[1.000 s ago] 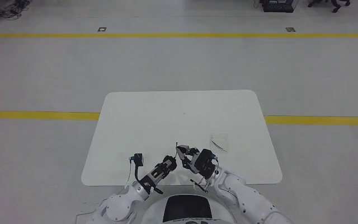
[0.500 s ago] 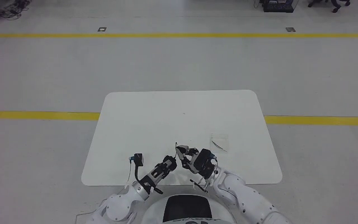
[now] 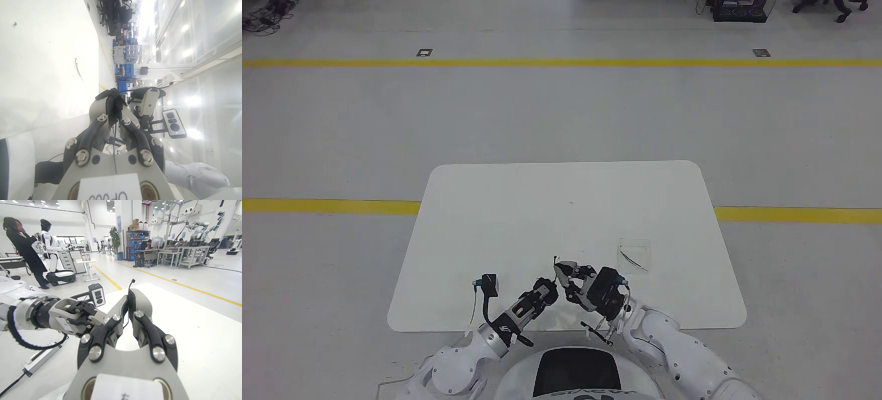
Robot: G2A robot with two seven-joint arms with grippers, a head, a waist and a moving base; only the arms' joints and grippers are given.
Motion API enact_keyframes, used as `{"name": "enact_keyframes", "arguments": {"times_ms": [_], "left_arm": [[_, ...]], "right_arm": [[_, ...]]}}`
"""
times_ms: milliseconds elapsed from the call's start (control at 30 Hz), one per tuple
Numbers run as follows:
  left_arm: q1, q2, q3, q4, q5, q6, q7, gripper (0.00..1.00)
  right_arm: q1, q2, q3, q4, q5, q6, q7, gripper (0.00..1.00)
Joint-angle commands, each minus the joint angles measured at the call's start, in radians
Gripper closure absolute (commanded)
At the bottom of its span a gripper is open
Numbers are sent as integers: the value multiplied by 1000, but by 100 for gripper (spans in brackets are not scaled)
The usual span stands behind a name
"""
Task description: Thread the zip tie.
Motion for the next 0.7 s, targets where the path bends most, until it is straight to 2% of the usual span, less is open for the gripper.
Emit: {"name": "enact_keyframes", "arguments": {"times_ms": [0,667], "left_arm": [[0,0,0,0,0,0,0,100],[0,0,0,0,0,0,0,100]], "right_arm": [[1,-1,-1,0,-2,-3,-1,100],[3,-5,-2,3,-4,-14,3,100]]}}
